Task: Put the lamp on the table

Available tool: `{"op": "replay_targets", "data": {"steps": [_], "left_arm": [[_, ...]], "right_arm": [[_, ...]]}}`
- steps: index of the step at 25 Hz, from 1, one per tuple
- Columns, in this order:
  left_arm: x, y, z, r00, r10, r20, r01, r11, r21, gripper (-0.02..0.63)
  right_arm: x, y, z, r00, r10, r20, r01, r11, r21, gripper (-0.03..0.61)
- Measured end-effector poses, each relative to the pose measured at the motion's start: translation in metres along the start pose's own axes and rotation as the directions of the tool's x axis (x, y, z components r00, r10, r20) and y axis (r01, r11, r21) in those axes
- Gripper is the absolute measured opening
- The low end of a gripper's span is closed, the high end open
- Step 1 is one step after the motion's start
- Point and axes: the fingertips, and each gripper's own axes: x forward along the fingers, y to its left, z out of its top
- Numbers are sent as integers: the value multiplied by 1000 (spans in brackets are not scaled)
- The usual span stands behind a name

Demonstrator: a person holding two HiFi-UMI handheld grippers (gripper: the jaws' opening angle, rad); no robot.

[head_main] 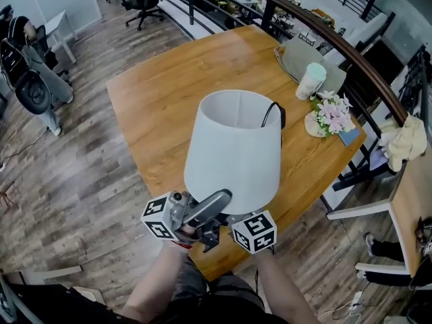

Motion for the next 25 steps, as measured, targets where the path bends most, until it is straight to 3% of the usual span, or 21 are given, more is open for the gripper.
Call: {"op": "replay_targets", "data": {"steps": [12, 25], "left_arm": [[-8, 45, 32, 999, -2, 38, 3, 999, -33, 6], [-8, 39, 24, 1000, -17, 22, 17, 1000, -9, 5]], "right_arm": [[37, -24, 8, 1000, -6, 11, 6, 1000, -17, 173], [34, -23, 6, 999, -47, -4, 47, 997, -68, 185]]}}
